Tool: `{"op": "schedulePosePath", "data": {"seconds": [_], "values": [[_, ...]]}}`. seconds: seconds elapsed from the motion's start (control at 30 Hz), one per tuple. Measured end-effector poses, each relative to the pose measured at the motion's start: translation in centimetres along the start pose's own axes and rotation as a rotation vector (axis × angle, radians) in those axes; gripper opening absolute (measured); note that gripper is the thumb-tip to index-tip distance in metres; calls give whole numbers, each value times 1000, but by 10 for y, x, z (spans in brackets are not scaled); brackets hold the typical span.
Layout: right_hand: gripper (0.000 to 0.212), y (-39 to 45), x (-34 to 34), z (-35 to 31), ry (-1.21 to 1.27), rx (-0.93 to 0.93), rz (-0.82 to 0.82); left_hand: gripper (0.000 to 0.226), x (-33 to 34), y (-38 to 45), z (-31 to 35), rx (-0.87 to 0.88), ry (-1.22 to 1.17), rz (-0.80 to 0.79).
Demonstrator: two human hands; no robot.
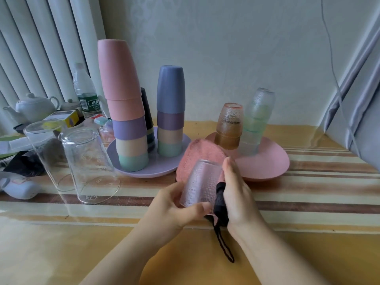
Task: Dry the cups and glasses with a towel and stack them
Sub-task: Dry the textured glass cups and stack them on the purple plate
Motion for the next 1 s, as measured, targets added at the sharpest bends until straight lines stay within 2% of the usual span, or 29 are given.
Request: {"op": "schedulePosePath", "data": {"seconds": [0.03, 0.17, 0.33, 0.43, 0.5, 0.53, 0.6, 0.67, 0.7, 0.8, 0.83, 1.0], "values": [[86, -1, -1, 3, 22, 85, 18, 58, 0, 0, 0, -9, -32, 6], [60, -9, 2, 13, 151, 374, 5, 59, -4, 0, 5, -25, -90, 47], [63, -17, 16, 20, 244, 422, -117, 63, -13, 4, 2, -72, -166, 161], [56, -16, 15, 13, 363, 387, -143, 53, -18, 6, 7, 9, -93, 196], [51, -15, 14, 9, 374, 352, -210, 50, -25, 9, 4, 39, -41, 276], [54, -17, 16, 7, 341, 342, -257, 44, -29, 10, 4, 50, -81, 320], [62, -20, 15, 4, 167, 188, -300, 23, -35, 10, 8, 82, -125, 386], [59, -20, 17, -1, -16, -11, -249, 21, -35, 9, 11, 113, -76, 401], [55, -21, 19, -1, -70, -67, -241, 21, -34, 9, 12, 118, -66, 398], [60, -27, 25, -2, -155, -188, -279, 59, -32, 9, 7, 119, 27, 352], [62, -29, 26, -4, -174, -214, -269, 64, -32, 10, 6, 117, 64, 337], [66, -21, 17, -5, -159, -180, -191, 45, -17, 5, 9, 83, 65, 135]]}}
Point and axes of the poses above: each hand's wrist, its own y-axis towards the middle knuckle, its own x-axis out of the palm, z = x × y, the point moved 6 cm from there along y, towards the middle knuckle, and after that the axes turned 15 degrees about z, right-handed, at the moved point
